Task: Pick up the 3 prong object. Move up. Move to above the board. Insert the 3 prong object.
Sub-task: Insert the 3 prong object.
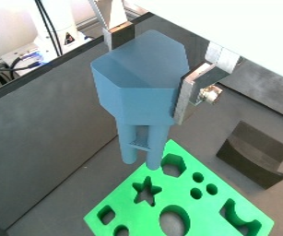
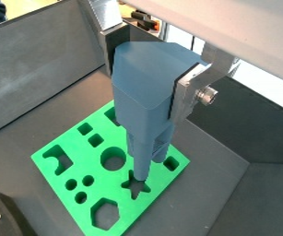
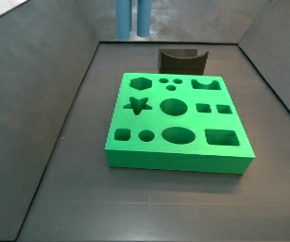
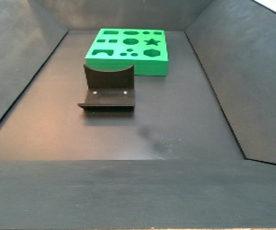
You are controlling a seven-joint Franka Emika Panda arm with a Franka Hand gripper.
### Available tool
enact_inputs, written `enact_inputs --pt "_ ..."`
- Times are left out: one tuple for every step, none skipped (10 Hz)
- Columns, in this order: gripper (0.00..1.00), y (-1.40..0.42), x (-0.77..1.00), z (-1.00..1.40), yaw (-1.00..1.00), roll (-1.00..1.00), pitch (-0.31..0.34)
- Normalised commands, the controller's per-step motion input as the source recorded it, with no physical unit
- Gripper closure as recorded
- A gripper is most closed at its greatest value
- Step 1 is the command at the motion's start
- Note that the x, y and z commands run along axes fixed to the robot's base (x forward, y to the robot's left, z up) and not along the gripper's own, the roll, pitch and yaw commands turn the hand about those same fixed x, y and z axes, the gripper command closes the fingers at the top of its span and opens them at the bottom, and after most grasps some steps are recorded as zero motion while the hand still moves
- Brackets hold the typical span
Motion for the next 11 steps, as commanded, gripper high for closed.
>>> enact_inputs --pt "1.0 -0.04 0.0 -0.01 0.0 0.0 0.0" --pt "1.0 0.0 0.03 0.0 0.07 0.0 0.0" --pt "1.0 -0.02 0.31 -0.05 0.56 0.06 0.009" --pt "1.0 0.0 0.23 -0.23 0.9 -0.01 -0.043" --pt "1.0 0.0 0.19 -0.25 0.92 -0.02 -0.053" --pt "1.0 0.0 0.19 -0.28 0.92 -0.04 -0.061" --pt "1.0 0.0 0.21 -0.27 0.9 -0.03 -0.057" --pt "1.0 0.0 0.27 -0.24 0.84 0.0 -0.04" --pt "1.0 0.05 0.48 -0.2 0.66 0.0 -0.003" --pt "1.0 0.14 0.62 -0.13 0.52 0.05 0.0" --pt "1.0 0.24 0.63 -0.12 0.44 0.08 0.0"
